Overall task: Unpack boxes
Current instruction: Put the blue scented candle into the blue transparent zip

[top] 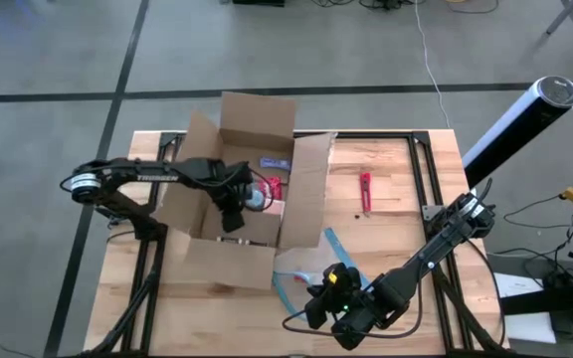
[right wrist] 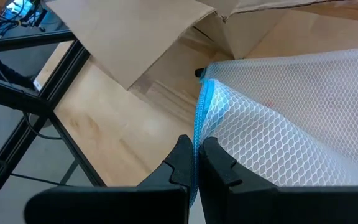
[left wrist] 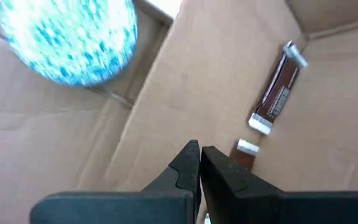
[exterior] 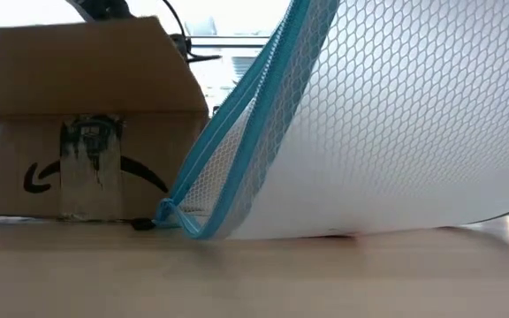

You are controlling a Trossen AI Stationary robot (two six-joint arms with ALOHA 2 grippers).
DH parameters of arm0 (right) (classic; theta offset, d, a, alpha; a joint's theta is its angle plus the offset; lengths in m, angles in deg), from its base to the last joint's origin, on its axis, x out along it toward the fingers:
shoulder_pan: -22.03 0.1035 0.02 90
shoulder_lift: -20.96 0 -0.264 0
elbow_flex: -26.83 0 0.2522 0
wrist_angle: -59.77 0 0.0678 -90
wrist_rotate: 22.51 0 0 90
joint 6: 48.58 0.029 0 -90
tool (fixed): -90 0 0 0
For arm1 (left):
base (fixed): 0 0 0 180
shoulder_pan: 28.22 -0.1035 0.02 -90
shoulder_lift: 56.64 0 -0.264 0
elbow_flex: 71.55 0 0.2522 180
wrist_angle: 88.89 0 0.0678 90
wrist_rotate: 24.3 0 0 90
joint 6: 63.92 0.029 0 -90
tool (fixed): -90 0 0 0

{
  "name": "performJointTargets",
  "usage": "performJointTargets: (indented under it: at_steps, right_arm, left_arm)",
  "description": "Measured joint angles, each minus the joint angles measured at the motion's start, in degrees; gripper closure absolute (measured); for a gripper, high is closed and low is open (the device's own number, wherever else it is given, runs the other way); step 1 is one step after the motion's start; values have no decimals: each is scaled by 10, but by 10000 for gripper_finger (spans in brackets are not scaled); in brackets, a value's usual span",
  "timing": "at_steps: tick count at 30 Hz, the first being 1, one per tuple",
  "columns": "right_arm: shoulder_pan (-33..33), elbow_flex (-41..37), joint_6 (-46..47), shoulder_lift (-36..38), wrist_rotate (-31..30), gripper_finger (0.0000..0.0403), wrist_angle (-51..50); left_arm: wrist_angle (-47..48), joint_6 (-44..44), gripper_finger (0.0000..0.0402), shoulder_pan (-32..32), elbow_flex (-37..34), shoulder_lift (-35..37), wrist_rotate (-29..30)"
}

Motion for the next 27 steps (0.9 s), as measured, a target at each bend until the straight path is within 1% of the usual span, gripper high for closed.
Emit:
performJointTargets:
  at_steps: [1,4,6,9,11,14,18,22,25,27]
  right_arm:
    - [0,0,0,0,0,403,0]
    - [0,0,0,0,0,403,0]
    - [0,0,0,0,0,403,0]
    - [0,0,0,0,0,403,0]
    - [0,0,0,0,0,403,0]
    - [0,0,0,0,0,403,0]
    - [0,0,0,0,0,403,0]
    - [0,0,0,0,0,403,0]
    - [0,0,0,0,0,403,0]
    - [0,0,0,0,0,403,0]
  left_arm:
    - [-2,1,401,0,5,0,8]
    - [-16,4,401,-1,15,-1,66]
    - [-36,16,400,-2,19,-2,93]
    - [-54,38,385,-4,33,-2,97]
    - [-56,63,363,-4,46,-2,97]
    - [-62,100,313,-4,59,-2,97]
    - [-73,129,222,-4,62,-2,97]
    - [-77,133,136,-5,60,-24,97]
    - [-78,133,96,-6,60,-55,97]
    - [-77,133,85,-6,60,-79,97]
